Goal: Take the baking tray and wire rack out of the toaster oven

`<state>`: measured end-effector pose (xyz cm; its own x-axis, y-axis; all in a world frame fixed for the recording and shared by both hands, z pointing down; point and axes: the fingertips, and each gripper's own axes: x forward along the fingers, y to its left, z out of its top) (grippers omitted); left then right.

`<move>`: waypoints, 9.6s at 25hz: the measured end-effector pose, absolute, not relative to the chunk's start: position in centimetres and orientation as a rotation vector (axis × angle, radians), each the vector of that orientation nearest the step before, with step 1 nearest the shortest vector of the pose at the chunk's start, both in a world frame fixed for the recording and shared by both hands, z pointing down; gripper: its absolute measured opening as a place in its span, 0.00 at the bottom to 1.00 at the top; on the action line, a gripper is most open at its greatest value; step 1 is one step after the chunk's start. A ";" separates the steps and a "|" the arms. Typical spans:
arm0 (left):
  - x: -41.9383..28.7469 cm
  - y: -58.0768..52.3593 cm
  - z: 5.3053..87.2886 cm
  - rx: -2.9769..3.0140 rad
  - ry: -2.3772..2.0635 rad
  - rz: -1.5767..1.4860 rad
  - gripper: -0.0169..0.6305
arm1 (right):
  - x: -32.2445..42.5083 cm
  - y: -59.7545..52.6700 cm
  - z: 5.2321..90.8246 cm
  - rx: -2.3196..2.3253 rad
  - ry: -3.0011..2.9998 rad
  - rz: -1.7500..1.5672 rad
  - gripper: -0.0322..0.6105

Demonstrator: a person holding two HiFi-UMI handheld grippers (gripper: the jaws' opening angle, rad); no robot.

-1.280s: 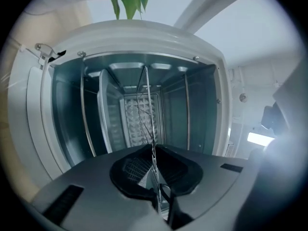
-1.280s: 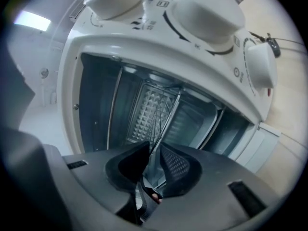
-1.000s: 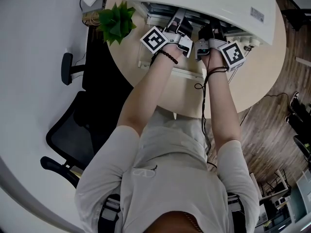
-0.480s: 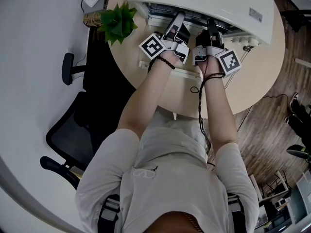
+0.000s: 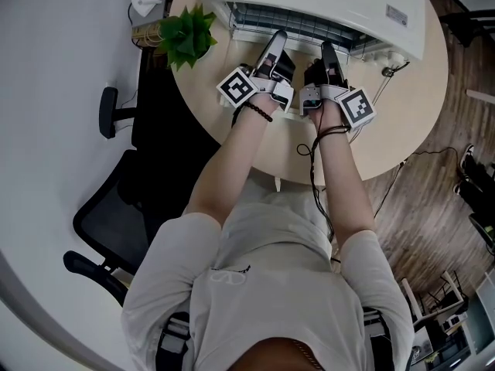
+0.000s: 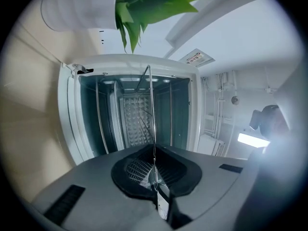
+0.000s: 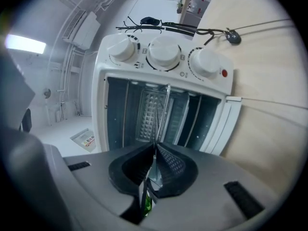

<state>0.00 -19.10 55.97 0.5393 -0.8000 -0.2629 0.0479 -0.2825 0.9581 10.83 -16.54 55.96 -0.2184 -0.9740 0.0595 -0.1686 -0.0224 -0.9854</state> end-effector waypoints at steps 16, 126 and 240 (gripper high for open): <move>-1.5 -12.7 56.1 1.657 -0.639 -0.890 0.04 | 9.2 -10.1 55.6 -1.249 1.469 -1.365 0.07; -0.5 -17.5 54.0 1.632 -0.764 -0.805 0.24 | 11.2 -13.5 53.2 -1.279 1.554 -1.472 0.20; -3.7 -2.7 37.6 1.770 -0.510 -0.885 0.04 | 8.1 -0.3 38.0 -1.201 1.799 -1.272 0.11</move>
<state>-3.73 -2.71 37.61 0.6364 -0.7003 -0.3234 0.0706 -0.3646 0.9285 8.09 -0.34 38.01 -0.3931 -0.9194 0.0144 -0.3204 0.1223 -0.9394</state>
